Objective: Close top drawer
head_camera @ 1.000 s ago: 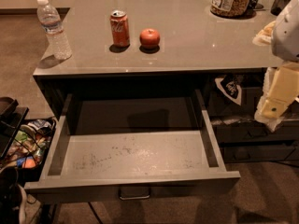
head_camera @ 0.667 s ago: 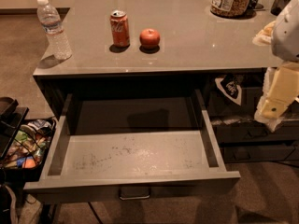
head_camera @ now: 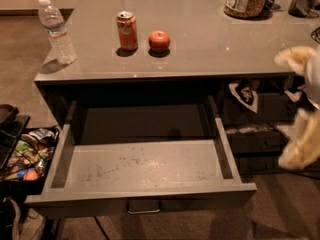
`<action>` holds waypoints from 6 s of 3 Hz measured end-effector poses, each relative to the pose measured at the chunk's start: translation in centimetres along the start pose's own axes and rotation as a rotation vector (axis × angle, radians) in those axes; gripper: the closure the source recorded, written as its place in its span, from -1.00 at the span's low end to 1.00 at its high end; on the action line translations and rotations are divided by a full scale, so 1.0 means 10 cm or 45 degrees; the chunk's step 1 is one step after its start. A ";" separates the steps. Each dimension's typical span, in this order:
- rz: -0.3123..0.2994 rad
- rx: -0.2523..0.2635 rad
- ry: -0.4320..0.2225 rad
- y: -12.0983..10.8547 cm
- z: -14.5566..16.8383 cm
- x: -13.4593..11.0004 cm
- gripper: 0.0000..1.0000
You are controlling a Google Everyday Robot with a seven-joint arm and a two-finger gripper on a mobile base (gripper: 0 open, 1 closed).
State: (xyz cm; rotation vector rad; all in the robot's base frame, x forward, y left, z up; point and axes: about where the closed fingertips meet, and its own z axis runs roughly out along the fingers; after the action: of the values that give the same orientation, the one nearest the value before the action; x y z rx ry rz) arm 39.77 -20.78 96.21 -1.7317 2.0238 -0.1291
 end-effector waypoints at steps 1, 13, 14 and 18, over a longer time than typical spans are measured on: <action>0.065 0.027 -0.147 0.27 0.40 0.36 -1.00; -0.173 -0.262 -0.619 1.78 2.15 0.50 0.31; -0.165 -0.235 -0.594 1.77 2.18 0.52 0.77; -0.010 -0.195 -0.482 1.27 2.71 0.64 1.00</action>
Offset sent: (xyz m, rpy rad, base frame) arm -0.0138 -0.0177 -0.0443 0.0944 -0.0243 -0.0103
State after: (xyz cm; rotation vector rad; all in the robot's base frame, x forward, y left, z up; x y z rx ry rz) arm 38.66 -18.15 65.69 -1.7015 1.7843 0.3356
